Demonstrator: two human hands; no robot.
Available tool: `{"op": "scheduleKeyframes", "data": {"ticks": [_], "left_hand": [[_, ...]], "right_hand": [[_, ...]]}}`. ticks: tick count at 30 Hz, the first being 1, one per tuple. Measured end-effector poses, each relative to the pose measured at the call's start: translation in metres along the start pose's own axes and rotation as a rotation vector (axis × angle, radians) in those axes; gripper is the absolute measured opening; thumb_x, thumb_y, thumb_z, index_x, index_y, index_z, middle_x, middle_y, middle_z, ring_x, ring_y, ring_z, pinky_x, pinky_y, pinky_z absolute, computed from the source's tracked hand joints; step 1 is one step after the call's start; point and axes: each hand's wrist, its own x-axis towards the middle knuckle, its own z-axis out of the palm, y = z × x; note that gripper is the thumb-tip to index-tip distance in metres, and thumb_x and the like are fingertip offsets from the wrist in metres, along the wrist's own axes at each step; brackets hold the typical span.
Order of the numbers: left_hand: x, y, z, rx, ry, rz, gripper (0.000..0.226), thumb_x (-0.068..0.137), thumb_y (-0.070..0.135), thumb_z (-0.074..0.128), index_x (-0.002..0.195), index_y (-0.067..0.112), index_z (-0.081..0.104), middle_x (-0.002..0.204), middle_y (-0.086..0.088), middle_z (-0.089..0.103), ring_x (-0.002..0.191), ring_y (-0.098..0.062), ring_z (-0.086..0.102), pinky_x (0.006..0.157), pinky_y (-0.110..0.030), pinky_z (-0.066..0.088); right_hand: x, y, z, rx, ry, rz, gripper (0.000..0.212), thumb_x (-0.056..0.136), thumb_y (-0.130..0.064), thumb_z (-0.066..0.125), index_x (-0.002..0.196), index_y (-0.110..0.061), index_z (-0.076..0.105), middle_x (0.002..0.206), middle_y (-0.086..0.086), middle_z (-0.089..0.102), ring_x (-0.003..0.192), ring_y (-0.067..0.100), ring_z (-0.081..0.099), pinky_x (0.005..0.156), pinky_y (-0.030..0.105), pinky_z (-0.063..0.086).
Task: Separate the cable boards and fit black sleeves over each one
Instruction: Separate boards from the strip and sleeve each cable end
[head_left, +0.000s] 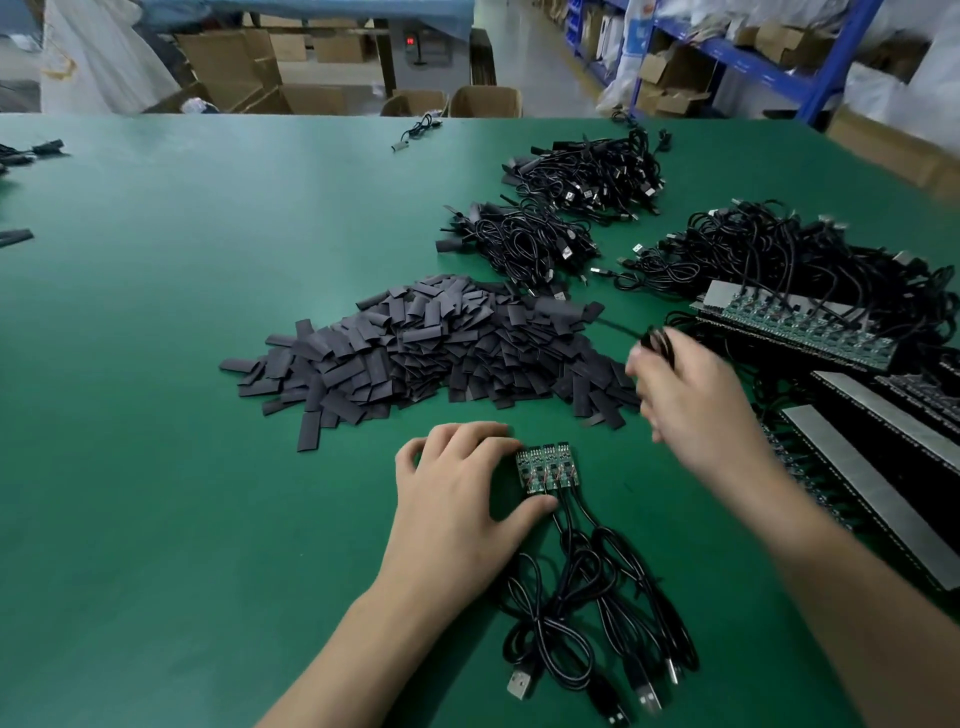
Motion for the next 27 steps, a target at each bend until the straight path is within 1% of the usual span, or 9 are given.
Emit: {"op": "scheduleKeyframes", "data": {"ticks": [3,5,7,9,11,14,18,22,27], "left_hand": [[0.001,0.002,0.001,-0.098,0.043,0.01,0.044,0.087,0.065,0.064,0.121,0.036,0.063,0.121,0.024,0.059,0.121,-0.003,0.045,0.108,-0.03,0.027],[0.001,0.005,-0.001,-0.218,0.073,0.005,0.032,0.09,0.055,0.067,0.113,0.033,0.066,0.108,0.023,0.062,0.111,-0.001,0.051,0.099,-0.026,0.037],[0.0,0.007,-0.003,-0.319,0.104,-0.02,0.018,0.09,0.044,0.071,0.104,0.032,0.068,0.096,0.024,0.063,0.098,0.002,0.054,0.087,-0.02,0.043],[0.0,0.007,-0.004,-0.425,0.092,-0.078,0.009,0.09,0.035,0.075,0.097,0.032,0.07,0.088,0.021,0.065,0.082,0.003,0.058,0.075,-0.019,0.045],[-0.001,0.005,-0.004,-0.556,0.072,-0.128,0.007,0.089,0.03,0.078,0.092,0.032,0.072,0.084,0.017,0.069,0.069,0.004,0.059,0.067,-0.016,0.044],[0.001,0.003,-0.008,-0.659,0.085,-0.178,0.008,0.088,0.026,0.08,0.09,0.032,0.074,0.083,0.016,0.072,0.069,0.0,0.064,0.065,-0.018,0.05],[0.006,0.002,-0.011,-0.778,0.135,-0.22,0.009,0.087,0.017,0.081,0.087,0.025,0.076,0.08,0.007,0.074,0.075,-0.01,0.07,0.072,-0.02,0.055],[0.007,0.001,-0.013,-0.94,0.125,-0.24,0.01,0.086,0.011,0.08,0.088,0.02,0.076,0.08,0.001,0.075,0.075,-0.011,0.07,0.075,-0.021,0.055],[0.005,0.002,-0.014,-1.033,0.062,-0.226,0.012,0.079,0.021,0.081,0.091,0.021,0.078,0.081,0.002,0.075,0.077,-0.01,0.069,0.076,-0.021,0.055]], "right_hand": [[0.056,-0.023,-0.006,-0.1,0.049,-0.034,0.029,0.105,-0.024,0.042,0.096,0.002,0.05,0.072,0.005,0.047,0.063,0.021,0.044,0.06,0.052,0.045],[0.102,-0.046,-0.008,-0.181,0.073,-0.078,0.025,0.107,-0.023,0.041,0.108,-0.003,0.055,0.076,0.005,0.054,0.064,0.024,0.051,0.063,0.044,0.046],[0.144,-0.072,-0.007,-0.287,0.061,-0.078,0.037,0.109,-0.03,0.044,0.134,-0.005,0.053,0.103,0.013,0.067,0.089,0.032,0.066,0.079,0.041,0.052],[0.173,-0.092,-0.006,-0.403,0.02,-0.072,0.053,0.106,-0.04,0.051,0.146,-0.006,0.046,0.134,0.016,0.061,0.12,0.033,0.06,0.095,0.038,0.046],[0.176,-0.1,-0.005,-0.43,0.038,-0.131,0.059,0.104,-0.042,0.055,0.151,-0.009,0.043,0.147,0.014,0.051,0.131,0.031,0.052,0.104,0.037,0.041],[0.125,-0.084,-0.002,-0.312,0.077,-0.277,0.039,0.105,-0.035,0.055,0.139,-0.015,0.057,0.136,0.006,0.057,0.122,0.022,0.056,0.096,0.028,0.042],[0.018,-0.033,0.014,0.057,-0.199,-0.165,0.035,0.098,-0.054,0.053,0.113,-0.029,0.071,0.108,-0.017,0.072,0.102,0.002,0.066,0.082,0.018,0.049],[-0.04,-0.001,0.027,0.304,-0.403,-0.026,0.026,0.083,-0.059,0.065,0.099,-0.04,0.073,0.098,-0.017,0.076,0.09,-0.003,0.07,0.084,0.021,0.053],[-0.052,0.005,0.038,0.477,-0.372,-0.022,0.013,0.089,-0.035,0.072,0.1,-0.037,0.077,0.089,-0.01,0.079,0.078,0.0,0.071,0.072,0.014,0.054]]}}
